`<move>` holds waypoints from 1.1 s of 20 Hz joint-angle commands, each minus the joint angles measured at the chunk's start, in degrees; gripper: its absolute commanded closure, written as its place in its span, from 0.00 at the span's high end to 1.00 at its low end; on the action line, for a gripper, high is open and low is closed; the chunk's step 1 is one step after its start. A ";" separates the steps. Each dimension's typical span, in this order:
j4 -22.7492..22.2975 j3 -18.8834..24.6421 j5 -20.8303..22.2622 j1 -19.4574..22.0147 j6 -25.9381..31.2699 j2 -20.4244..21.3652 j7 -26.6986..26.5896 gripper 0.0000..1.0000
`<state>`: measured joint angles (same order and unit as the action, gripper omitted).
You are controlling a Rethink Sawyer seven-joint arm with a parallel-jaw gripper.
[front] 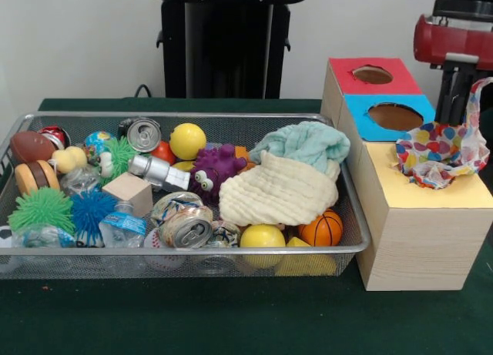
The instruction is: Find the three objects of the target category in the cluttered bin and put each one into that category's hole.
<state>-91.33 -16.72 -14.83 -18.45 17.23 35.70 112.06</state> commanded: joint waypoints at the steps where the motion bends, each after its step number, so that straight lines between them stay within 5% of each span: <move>1: -6.16 4.83 1.20 2.12 -3.66 -4.10 9.45 0.00; 22: -2.97 5.45 2.51 4.17 -15.27 -14.71 7.96 0.00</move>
<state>-91.44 -16.02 -14.85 -15.88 5.10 28.69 112.06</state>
